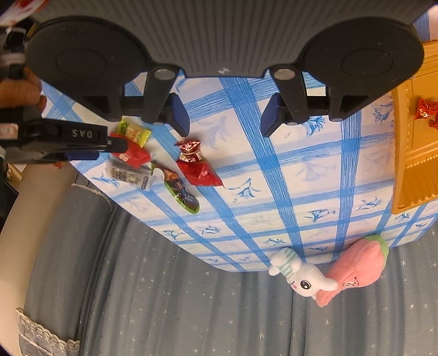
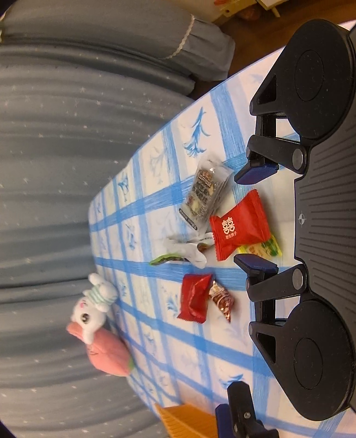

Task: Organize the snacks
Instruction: 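Grasp the red square snack packet with the right tool while the left tool returns to the pile, then grasp a yellow-green wrapped candy with the left tool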

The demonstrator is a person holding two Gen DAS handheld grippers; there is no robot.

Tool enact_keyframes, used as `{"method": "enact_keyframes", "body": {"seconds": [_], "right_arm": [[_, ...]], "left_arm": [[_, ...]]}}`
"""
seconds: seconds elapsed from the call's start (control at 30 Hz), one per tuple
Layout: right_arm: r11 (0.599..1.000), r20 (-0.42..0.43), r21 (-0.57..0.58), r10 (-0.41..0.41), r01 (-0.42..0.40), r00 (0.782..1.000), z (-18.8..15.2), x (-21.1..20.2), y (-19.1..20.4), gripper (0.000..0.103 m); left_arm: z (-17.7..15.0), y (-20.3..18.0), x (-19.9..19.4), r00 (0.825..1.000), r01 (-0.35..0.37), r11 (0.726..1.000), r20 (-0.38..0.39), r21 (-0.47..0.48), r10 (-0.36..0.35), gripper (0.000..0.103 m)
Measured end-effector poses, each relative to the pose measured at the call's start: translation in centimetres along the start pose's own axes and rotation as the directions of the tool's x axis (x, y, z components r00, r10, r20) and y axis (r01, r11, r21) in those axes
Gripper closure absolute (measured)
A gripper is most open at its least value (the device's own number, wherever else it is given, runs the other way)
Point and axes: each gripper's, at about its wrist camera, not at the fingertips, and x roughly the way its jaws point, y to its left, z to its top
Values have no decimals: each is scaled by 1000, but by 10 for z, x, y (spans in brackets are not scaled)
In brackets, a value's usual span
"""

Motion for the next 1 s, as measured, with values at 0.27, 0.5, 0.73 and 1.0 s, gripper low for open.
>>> {"method": "enact_keyframes", "body": {"seconds": [0.27, 0.5, 0.73, 1.0], "right_arm": [[996, -58, -91, 17, -22, 998, 10, 25, 0, 47], [995, -102, -86, 36, -44, 994, 8, 28, 0, 73], [991, -130, -1, 133, -134, 983, 0, 17, 6, 76], [980, -119, 88, 187, -177, 975, 4, 12, 6, 77]], "left_arm": [[0, 6, 2, 1000, 9, 1000, -4, -26, -9, 47], [0, 7, 2, 1000, 11, 1000, -6, -26, -11, 46], [-5, 8, 2, 1000, 11, 1000, -28, -18, -12, 46], [-20, -11, 15, 993, 92, 996, -73, -10, -92, 46]]}}
